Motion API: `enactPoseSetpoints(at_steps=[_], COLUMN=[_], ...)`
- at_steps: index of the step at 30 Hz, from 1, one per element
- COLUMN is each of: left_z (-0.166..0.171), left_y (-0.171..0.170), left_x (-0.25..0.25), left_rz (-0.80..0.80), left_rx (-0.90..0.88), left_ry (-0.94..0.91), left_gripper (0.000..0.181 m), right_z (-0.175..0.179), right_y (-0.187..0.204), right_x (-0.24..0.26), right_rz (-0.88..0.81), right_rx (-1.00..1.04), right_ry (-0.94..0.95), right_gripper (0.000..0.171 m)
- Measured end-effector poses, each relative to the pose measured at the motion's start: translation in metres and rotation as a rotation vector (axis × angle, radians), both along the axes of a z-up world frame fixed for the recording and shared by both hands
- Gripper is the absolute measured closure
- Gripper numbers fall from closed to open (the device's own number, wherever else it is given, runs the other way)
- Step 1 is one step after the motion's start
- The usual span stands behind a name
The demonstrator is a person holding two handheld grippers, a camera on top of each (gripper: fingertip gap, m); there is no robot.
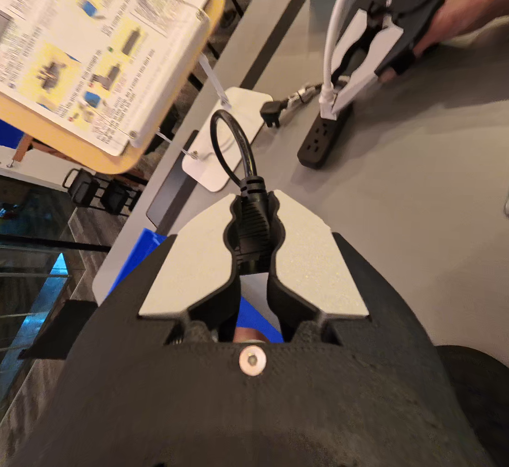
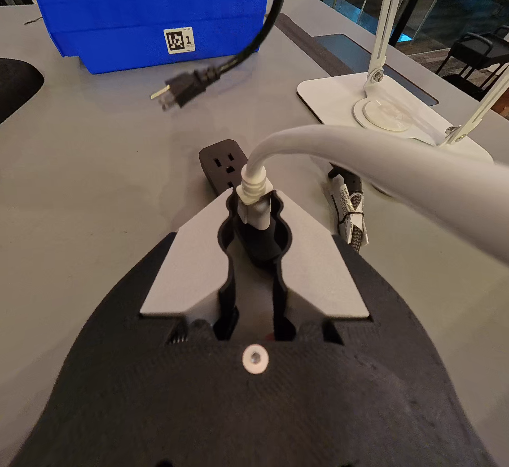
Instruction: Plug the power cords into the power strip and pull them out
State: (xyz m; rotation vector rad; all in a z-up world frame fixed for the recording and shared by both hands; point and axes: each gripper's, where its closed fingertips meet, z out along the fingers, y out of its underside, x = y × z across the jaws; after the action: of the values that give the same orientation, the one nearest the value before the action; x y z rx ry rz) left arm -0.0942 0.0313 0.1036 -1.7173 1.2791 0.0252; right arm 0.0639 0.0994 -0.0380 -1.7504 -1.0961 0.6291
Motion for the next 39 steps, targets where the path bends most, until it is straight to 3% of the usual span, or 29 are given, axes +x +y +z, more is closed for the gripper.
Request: enactPoseSetpoints(at_steps=[6, 12, 18, 22, 25, 28, 33, 39], left_z=[-0.067, -0.122, -0.158, -0.145, -0.119, -0.112, -0.142, -0.181], left_y=[-0.009, -0.026, -0.039, -0.043, -0.025, 0.010, 0.056, 0.071], left_x=[0.016, 0.038, 0.038, 0.040, 0.029, 0.006, -0.017, -0.026], left_rz=[0.002, -0.072, -0.105, -0.107, -0.051, 0.083, 0.279, 0.415], left_rx=[0.006, -0.061, -0.218, -0.331, -0.317, -0.258, -0.310, -0.383], left_ry=[0.248, 0.328, 0.254, 0.039, -0.073, -0.009, 0.108, 0.198], left_gripper=[0.164, 0.164, 0.163, 0.150, 0.146, 0.140, 0.131, 0.132], right_z=[0.000, -0.001, -0.003, -0.003, -0.004, -0.005, -0.007, -0.005], right_y=[0.000, 0.000, -0.001, -0.001, 0.000, -0.001, -0.002, -0.002], right_x=[0.000, 0.001, 0.001, 0.002, 0.002, 0.002, 0.004, 0.009], right_rz=[0.000, -0.001, 0.000, 0.001, -0.002, 0.001, -0.001, -0.010], right_rx=[-0.003, -0.003, -0.003, -0.005, -0.006, -0.004, -0.003, 0.001], right_ry=[0.000, -0.004, -0.013, -0.015, -0.020, -0.031, -0.043, -0.045], right_gripper=[0.150, 0.150, 0.149, 0.149, 0.149, 0.149, 0.148, 0.148])
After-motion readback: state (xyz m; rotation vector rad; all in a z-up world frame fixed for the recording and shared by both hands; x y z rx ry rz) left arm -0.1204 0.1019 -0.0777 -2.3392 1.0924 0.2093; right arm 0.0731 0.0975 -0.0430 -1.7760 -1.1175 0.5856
